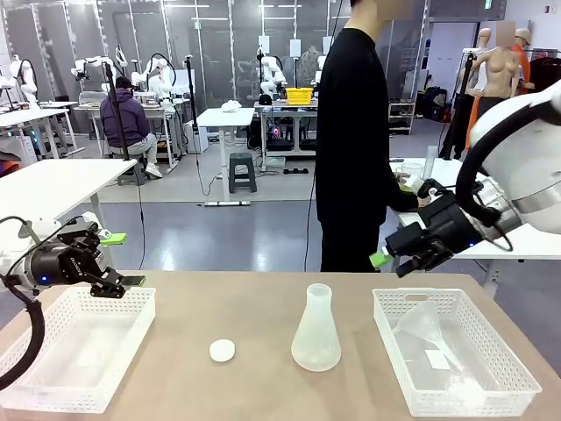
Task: Prepare the solutions needed for the experiment.
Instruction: Pick up the Plastic Funnel and insert it into the Big flask.
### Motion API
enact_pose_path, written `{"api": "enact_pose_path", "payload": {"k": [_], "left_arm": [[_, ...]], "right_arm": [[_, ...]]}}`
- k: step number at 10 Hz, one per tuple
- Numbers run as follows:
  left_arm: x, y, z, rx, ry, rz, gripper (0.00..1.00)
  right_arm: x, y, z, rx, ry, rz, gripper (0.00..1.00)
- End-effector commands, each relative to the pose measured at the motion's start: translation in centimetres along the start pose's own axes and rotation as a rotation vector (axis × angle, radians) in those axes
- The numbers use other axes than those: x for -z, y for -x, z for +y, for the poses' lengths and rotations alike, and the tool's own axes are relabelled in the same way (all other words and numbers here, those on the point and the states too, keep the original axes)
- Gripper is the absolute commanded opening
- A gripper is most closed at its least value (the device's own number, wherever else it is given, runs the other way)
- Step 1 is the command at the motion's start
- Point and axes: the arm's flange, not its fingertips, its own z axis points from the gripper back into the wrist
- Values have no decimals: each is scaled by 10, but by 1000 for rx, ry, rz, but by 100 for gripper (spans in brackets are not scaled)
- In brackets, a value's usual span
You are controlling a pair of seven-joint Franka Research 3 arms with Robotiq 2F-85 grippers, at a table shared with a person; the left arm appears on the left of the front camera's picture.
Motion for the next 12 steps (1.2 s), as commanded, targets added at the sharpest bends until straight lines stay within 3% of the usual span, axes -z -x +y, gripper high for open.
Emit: {"api": "enact_pose_path", "payload": {"k": [1,2,7,9,10,11,12], "left_arm": [[0,1,1,0,1,-1,100],[0,1,1,0,1,-1,100],[0,1,1,0,1,-1,100],[0,1,1,0,1,-1,100],[0,1,1,0,1,-1,100],[0,1,1,0,1,-1,100],[0,1,1,0,1,-1,100]], "right_arm": [[5,2,5,-30,249,64,100],[0,0,0,0,0,0,100],[-1,1,1,-9,26,15,100],[-19,-27,-5,-553,262,197,100],[-21,-44,-13,-642,356,304,100],[-21,-58,-19,-735,346,369,100],[-18,-67,-22,-816,238,450,100]]}}
